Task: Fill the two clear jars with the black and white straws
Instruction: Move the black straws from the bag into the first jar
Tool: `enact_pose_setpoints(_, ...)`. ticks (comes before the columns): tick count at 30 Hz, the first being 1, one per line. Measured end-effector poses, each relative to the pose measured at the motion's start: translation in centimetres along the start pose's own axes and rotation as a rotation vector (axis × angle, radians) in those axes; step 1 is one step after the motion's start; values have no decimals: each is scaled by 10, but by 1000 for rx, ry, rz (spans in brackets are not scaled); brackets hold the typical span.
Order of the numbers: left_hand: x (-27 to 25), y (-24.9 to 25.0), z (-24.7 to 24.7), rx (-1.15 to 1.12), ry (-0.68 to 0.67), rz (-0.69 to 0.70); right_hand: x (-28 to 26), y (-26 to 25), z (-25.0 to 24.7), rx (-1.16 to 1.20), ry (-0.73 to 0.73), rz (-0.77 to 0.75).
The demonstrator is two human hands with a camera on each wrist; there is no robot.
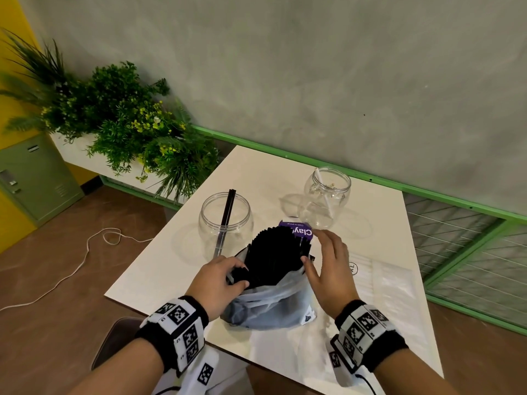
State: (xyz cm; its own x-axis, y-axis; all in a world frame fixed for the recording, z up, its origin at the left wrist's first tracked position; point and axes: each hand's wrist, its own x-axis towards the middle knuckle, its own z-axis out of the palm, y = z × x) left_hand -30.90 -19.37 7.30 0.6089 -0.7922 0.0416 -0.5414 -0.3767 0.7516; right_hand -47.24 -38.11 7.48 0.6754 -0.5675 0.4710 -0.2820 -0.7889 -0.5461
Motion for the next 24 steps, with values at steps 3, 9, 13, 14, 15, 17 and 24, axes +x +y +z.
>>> enact_pose_setpoints(3, -1, 0, 0, 1, -9, 11, -17, -23, 0, 11, 7, -299)
enact_pose_setpoints(9, -1, 0, 2, 0, -11, 15, -32, -39, 14, -167, -436, -404)
enact_pose_setpoints(13, -2, 1, 2, -9, 12, -9, -33, -37, 16, -345, -575, -392)
enact_pose_setpoints(14, -2, 2, 2, -23, 16, -14, -34, -35, 18, -405, -584, -408)
enact_pose_setpoints(15, -3, 3, 2, -48, 14, -22, -35, -33, 21, -457, -573, -422)
enact_pose_setpoints(17, -5, 6, 2, -116, -41, -50, -36, -29, 27, -527, -530, -453)
enact_pose_setpoints(24, -10, 8, 1, 75, -292, -26, -40, -22, 35, -413, -453, -357)
